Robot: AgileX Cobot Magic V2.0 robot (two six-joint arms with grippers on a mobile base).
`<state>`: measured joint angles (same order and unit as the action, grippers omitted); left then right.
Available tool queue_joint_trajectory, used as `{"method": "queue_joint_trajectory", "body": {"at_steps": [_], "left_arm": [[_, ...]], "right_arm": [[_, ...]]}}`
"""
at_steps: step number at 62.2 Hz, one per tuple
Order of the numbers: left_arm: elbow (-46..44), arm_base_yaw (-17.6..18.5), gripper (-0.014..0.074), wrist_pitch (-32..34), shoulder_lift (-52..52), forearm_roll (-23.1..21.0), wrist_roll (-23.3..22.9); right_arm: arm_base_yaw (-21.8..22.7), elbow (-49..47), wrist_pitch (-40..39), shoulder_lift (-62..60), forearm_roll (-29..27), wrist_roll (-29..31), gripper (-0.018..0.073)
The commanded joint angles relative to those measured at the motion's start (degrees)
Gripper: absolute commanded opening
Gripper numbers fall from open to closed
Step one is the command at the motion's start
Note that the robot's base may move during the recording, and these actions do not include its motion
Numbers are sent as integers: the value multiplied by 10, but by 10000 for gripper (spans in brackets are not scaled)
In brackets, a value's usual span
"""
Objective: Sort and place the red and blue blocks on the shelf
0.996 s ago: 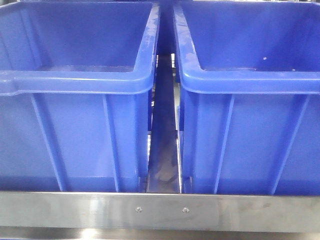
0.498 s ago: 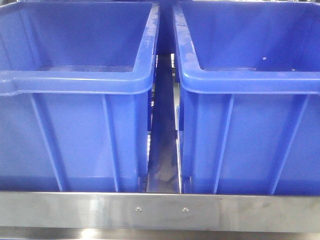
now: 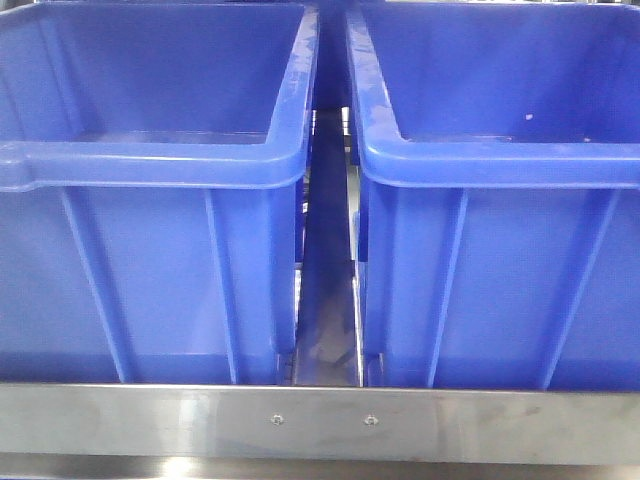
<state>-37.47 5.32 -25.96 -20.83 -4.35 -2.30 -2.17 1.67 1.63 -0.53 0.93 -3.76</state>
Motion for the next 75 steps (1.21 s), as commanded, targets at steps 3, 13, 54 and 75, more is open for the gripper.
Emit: {"method": "queue_joint_trajectory", "body": {"at_steps": [3,13,54,75], "left_arm": [[-21,-1,125,45,-5,-6,-1],[-2,-2,125,116,-4,50,-1],[342,-2,125,341,144,-3,-1],[395,-2,125,340,220,-3,-1]], "right_arm": [[-1,-12,-51,-12,5,4,54],[-1,-12,-51,-12,5,4,54],[-1,-12,-51,-12,5,4,54],[-1,-12,-50,-12,5,4,54]]}}
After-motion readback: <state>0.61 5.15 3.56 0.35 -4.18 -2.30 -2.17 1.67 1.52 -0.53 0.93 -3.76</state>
